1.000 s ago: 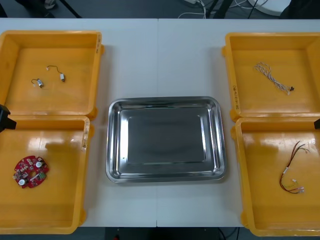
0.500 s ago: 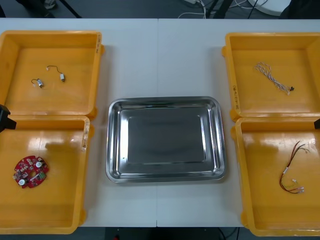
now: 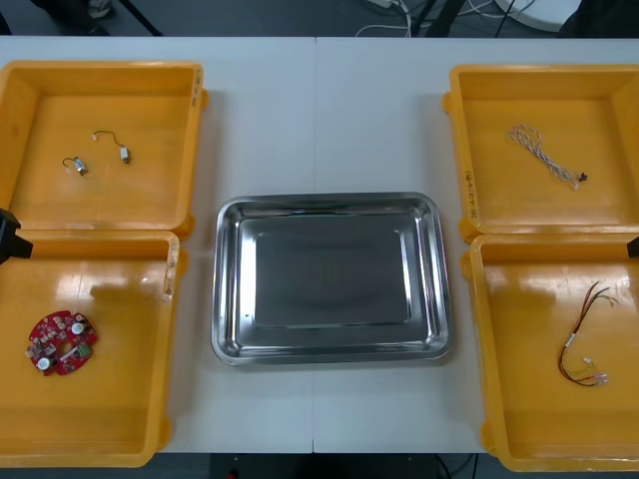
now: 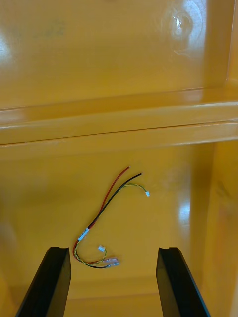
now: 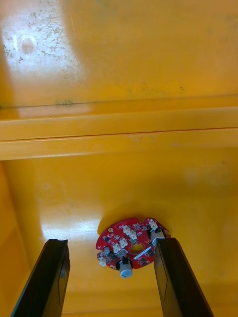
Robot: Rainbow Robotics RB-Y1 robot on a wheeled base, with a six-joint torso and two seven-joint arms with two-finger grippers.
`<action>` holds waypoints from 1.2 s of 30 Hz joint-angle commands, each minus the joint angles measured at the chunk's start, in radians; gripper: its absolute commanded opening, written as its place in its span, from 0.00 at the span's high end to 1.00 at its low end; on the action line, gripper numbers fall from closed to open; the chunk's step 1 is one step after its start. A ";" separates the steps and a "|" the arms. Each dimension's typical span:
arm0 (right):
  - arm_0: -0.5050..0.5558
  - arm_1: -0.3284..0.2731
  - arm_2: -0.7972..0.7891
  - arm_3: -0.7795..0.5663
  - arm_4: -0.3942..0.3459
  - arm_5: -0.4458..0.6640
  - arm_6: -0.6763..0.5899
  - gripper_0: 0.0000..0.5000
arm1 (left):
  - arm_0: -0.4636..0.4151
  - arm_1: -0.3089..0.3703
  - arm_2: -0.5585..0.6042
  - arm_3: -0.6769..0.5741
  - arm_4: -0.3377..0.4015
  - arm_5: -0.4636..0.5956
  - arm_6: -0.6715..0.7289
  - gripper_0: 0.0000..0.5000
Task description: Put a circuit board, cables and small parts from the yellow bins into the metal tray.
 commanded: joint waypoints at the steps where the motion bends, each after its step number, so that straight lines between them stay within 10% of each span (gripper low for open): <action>1: -0.027 -0.036 -0.009 -0.005 0.002 0.005 0.046 0.00 | 0.016 0.045 0.034 -0.031 0.008 -0.009 0.091 0.00; 36: -0.027 -0.013 -0.007 -0.009 0.000 0.003 0.048 0.00 | 0.039 0.002 0.006 -0.005 0.017 0.006 0.108 0.00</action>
